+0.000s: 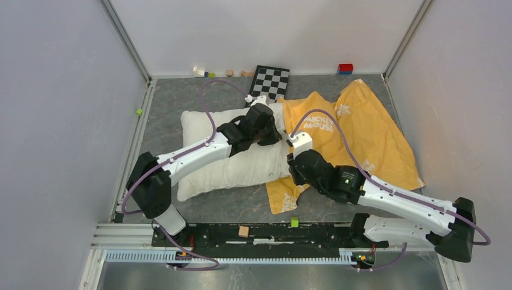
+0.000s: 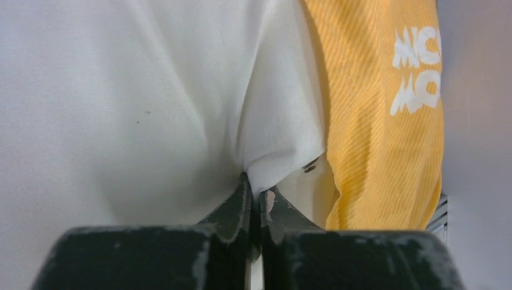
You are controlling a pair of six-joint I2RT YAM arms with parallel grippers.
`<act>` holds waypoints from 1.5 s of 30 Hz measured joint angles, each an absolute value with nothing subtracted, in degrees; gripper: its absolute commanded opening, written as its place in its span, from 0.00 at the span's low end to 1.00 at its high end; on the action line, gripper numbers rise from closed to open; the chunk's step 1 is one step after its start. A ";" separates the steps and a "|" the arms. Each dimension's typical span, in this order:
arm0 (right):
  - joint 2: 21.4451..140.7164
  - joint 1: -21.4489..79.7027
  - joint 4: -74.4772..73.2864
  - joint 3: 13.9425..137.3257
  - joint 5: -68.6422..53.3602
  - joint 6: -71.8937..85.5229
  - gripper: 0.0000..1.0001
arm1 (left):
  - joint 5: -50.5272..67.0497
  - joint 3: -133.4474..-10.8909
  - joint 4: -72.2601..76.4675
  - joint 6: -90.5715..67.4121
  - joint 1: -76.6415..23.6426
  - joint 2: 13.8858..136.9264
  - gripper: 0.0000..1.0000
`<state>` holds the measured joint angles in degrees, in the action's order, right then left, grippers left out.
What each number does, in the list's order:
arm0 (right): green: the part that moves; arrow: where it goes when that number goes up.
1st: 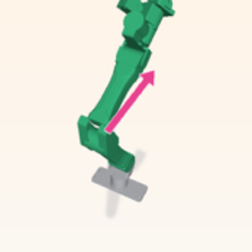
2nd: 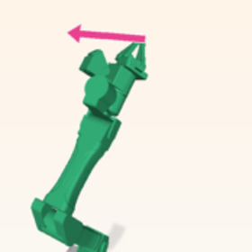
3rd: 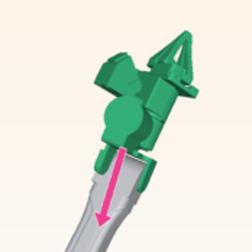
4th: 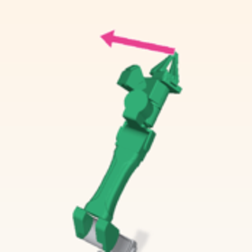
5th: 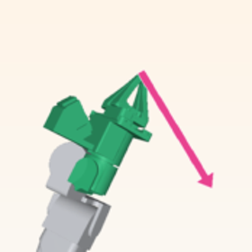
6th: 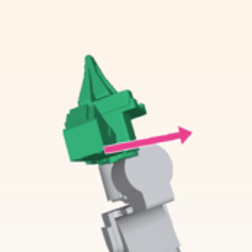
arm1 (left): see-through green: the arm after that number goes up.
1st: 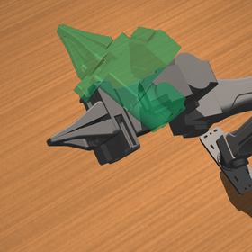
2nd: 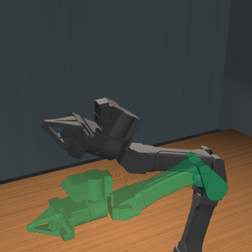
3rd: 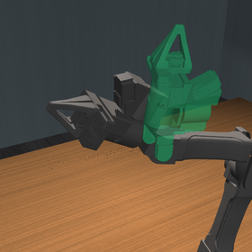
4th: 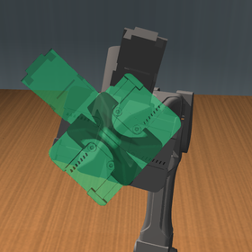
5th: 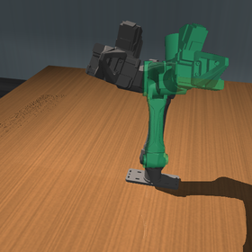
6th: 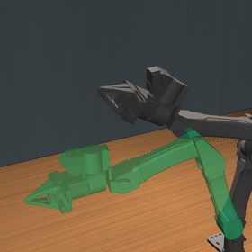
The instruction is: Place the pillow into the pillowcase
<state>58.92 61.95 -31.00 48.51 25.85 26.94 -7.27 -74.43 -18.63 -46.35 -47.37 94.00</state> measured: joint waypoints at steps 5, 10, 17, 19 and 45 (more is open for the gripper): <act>58.02 62.15 -32.21 55.42 28.51 24.93 0.55 | -6.92 -71.33 -19.22 -45.87 -47.40 89.62 0.60; 58.30 62.13 -31.86 62.83 32.88 22.20 0.69 | -7.86 -71.18 -22.85 -43.13 -47.40 83.18 0.85; 59.64 62.08 -36.53 62.54 35.22 21.93 0.75 | -11.14 -68.95 -30.41 -39.44 -47.70 71.20 0.93; 59.35 62.08 -37.85 61.19 35.18 22.22 0.76 | -11.79 -67.02 -32.36 -38.83 -48.75 68.29 0.93; 65.58 62.30 -31.97 47.86 45.93 25.15 0.05 | -44.42 -51.22 -43.35 -47.31 -62.96 75.90 0.16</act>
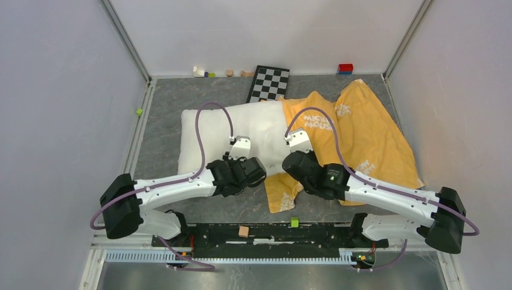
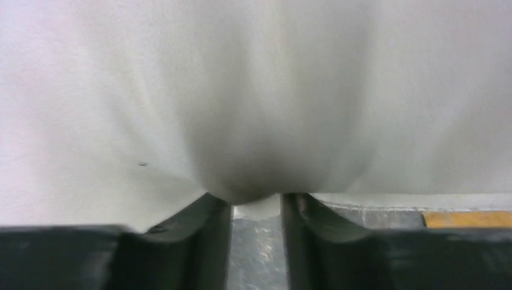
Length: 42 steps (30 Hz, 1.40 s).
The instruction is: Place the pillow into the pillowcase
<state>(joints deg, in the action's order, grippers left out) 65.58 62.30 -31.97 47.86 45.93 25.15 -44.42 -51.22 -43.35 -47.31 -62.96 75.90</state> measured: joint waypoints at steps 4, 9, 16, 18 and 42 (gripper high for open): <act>65.56 62.19 -35.14 54.06 45.60 22.24 0.00 | -48.38 -54.81 -43.88 -42.89 -62.98 75.33 0.02; 64.97 61.73 -41.06 63.81 45.39 18.65 0.00 | -48.34 -58.28 -43.27 -32.40 -63.86 64.07 0.03; 63.20 61.73 -52.47 81.69 41.30 13.85 0.00 | -32.40 -72.79 -47.20 -20.38 -65.14 53.36 0.02; 63.90 61.73 -55.88 88.44 40.12 12.69 0.00 | -27.64 -78.39 -48.21 -19.88 -65.41 54.76 0.02; 90.59 39.09 -37.93 97.23 20.03 7.57 0.75 | -8.62 -73.78 -36.23 -29.39 -41.23 75.68 0.02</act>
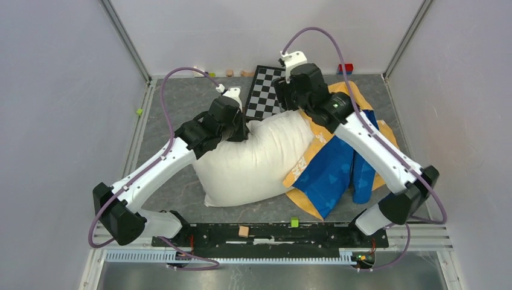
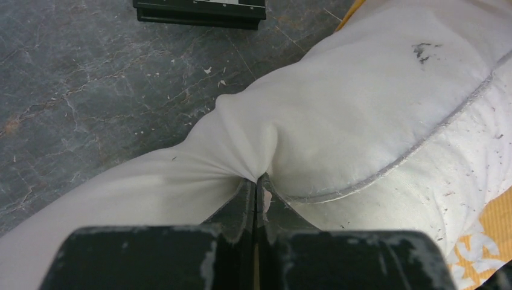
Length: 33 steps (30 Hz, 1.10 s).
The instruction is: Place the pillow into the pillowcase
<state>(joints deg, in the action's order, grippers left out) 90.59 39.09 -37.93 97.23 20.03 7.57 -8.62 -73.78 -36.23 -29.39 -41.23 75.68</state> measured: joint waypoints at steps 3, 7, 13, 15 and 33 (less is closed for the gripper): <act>84.58 39.77 -36.91 96.09 18.37 8.36 0.92 | -8.67 -73.06 -35.11 -29.78 -40.42 75.61 0.02; 71.48 40.53 -34.57 88.12 16.64 9.98 0.94 | -8.64 -72.55 -34.15 -29.80 -39.92 75.53 0.02; 55.09 43.68 -32.36 73.38 16.97 14.09 0.95 | -8.56 -72.40 -33.98 -29.80 -39.64 75.35 0.02; 53.01 46.52 -32.64 69.30 18.59 15.79 0.95 | -8.38 -72.34 -33.87 -29.82 -39.46 75.35 0.02; 49.25 50.15 -37.15 53.78 31.05 28.67 0.84 | -7.55 -72.29 -33.69 -30.55 -39.22 75.31 0.02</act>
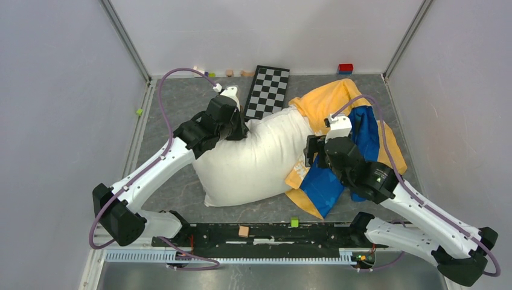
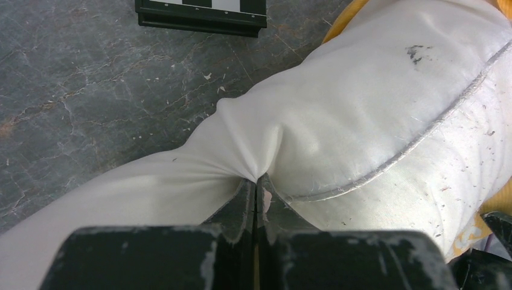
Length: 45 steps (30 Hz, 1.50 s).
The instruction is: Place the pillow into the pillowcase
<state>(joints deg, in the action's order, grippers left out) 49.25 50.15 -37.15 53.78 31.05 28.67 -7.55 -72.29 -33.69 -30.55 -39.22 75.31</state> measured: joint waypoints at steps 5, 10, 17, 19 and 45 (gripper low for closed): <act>49.69 50.15 -36.49 53.78 31.55 28.73 0.69 | -7.35 -72.29 -33.67 -30.55 -39.22 75.31 0.02; 53.91 50.15 -35.59 55.11 31.44 27.51 0.05 | -7.22 -72.29 -33.52 -30.52 -39.22 75.24 0.02; 66.94 51.13 -37.36 78.06 28.73 22.35 0.00 | -5.67 -71.46 -30.26 -30.55 -39.77 75.81 0.02; 72.99 52.23 -36.95 88.12 28.01 20.73 0.00 | -5.69 -71.46 -28.88 -30.55 -40.71 76.90 0.02; 100.29 34.76 -29.52 109.86 7.53 9.98 0.95 | -6.52 -91.48 -32.36 -34.70 -27.07 88.01 1.00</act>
<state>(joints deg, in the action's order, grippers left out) 100.29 34.76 -29.52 109.86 7.53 9.98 -6.52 -91.48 -32.36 -34.70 -27.07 88.01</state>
